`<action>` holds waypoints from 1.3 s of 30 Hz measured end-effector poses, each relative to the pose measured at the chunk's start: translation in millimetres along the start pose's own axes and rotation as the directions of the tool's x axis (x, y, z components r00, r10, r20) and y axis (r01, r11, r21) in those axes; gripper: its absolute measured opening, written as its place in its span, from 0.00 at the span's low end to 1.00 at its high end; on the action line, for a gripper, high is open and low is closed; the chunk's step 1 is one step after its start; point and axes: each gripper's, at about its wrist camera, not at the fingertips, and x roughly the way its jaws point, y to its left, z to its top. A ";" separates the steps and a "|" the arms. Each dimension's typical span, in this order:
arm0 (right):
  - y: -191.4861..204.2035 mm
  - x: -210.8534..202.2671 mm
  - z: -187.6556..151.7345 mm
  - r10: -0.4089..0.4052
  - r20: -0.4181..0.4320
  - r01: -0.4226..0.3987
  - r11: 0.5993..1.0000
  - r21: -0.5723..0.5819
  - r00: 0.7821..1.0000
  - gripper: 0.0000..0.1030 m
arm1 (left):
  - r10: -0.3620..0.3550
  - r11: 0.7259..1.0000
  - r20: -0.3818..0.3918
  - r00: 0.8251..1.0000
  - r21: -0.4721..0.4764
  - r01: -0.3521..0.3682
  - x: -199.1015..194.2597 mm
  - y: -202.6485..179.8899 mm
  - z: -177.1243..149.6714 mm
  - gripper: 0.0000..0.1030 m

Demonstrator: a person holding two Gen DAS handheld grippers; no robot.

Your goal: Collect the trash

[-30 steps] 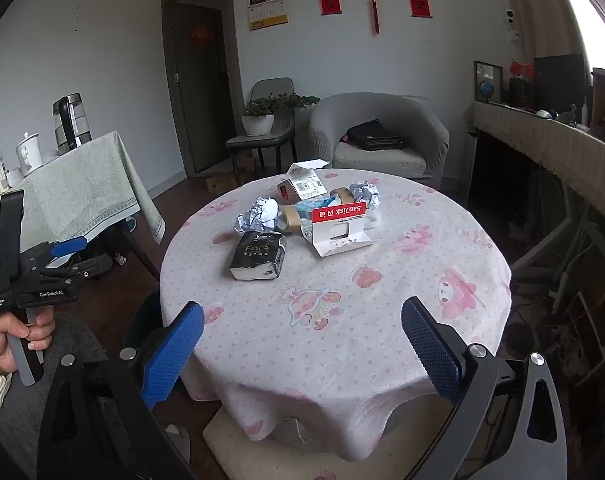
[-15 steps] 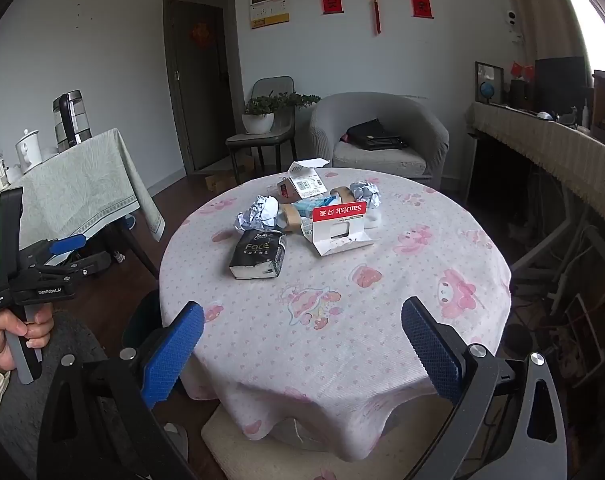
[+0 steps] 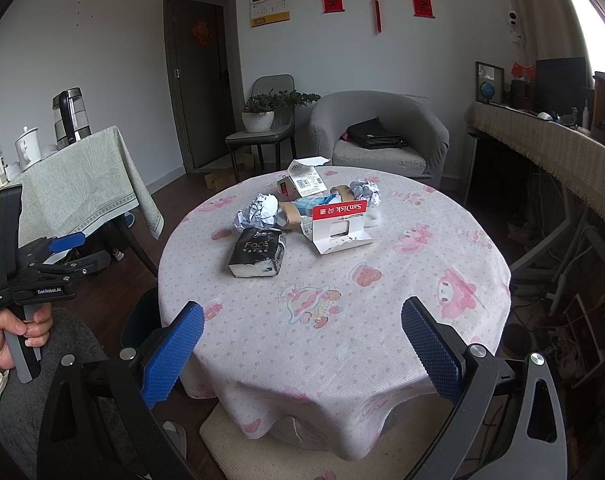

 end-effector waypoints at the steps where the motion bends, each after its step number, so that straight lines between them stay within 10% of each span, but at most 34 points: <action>1: 0.0 0.2 -0.1 0.000 0.000 0.000 1.000 0.000 1.000 0.97 | -0.001 1.000 0.000 1.000 -0.001 0.001 0.2 -0.1 0.0 0.97; 39: 2.4 2.8 -0.6 -0.007 -0.009 0.007 1.000 -0.011 1.000 0.97 | -0.001 1.000 -0.003 1.000 -0.001 0.001 0.9 0.1 -0.4 0.97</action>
